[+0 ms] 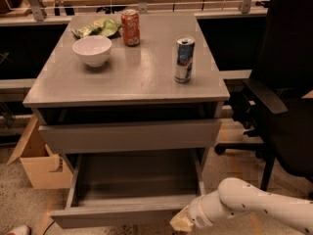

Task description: Close middle drawer

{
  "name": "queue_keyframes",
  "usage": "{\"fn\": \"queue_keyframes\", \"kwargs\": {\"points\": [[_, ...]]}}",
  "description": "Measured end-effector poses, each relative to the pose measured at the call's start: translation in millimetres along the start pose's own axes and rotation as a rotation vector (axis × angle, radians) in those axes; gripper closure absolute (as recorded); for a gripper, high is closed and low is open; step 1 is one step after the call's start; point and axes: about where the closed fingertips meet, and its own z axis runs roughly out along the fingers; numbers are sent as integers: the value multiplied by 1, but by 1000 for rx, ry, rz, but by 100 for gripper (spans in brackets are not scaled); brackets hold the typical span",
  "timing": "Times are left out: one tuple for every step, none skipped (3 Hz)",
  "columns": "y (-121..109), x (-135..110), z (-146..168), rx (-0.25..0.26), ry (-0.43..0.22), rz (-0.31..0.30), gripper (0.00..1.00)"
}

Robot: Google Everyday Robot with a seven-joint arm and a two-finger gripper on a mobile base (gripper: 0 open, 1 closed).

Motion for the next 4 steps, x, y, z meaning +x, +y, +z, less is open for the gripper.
{"fn": "queue_keyframes", "kwargs": {"points": [[0, 0, 2, -1, -5, 1, 100], [-10, -14, 16, 11, -43, -11, 100], [-21, -34, 30, 40, -70, -37, 100], [-32, -61, 39, 75, -110, -81, 100]]}}
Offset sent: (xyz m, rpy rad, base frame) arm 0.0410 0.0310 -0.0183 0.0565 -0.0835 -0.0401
